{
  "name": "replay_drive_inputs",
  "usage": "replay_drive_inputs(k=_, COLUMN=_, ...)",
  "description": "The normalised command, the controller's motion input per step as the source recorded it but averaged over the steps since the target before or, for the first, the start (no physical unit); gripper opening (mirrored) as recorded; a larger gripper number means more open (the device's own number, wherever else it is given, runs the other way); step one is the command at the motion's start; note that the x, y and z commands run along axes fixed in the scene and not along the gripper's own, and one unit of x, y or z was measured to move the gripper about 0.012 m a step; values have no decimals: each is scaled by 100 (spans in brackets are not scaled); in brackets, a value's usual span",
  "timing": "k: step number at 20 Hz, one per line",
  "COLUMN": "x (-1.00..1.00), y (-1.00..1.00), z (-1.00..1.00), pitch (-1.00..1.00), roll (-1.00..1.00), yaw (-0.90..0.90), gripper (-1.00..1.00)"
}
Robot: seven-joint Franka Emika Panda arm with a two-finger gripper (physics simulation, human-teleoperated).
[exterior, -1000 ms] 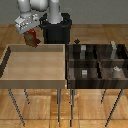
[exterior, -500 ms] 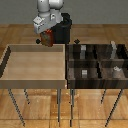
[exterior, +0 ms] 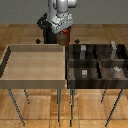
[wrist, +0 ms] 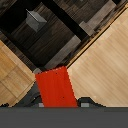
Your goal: Place the box of cereal into the appropriate compartment.
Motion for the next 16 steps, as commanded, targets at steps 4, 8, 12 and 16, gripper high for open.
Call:
replay_drive_inputs(k=4, x=0, y=100, z=0, pitch=0, roll=0, yaw=0, gripper=-100)
replay_drive_inputs(k=8, x=0, y=100, z=0, pitch=0, roll=0, yaw=0, gripper=-100)
replay_drive_inputs(k=12, x=0, y=100, z=0, pitch=0, roll=0, yaw=0, gripper=-100)
replay_drive_inputs(k=16, x=0, y=100, z=0, pitch=0, roll=0, yaw=0, gripper=-100)
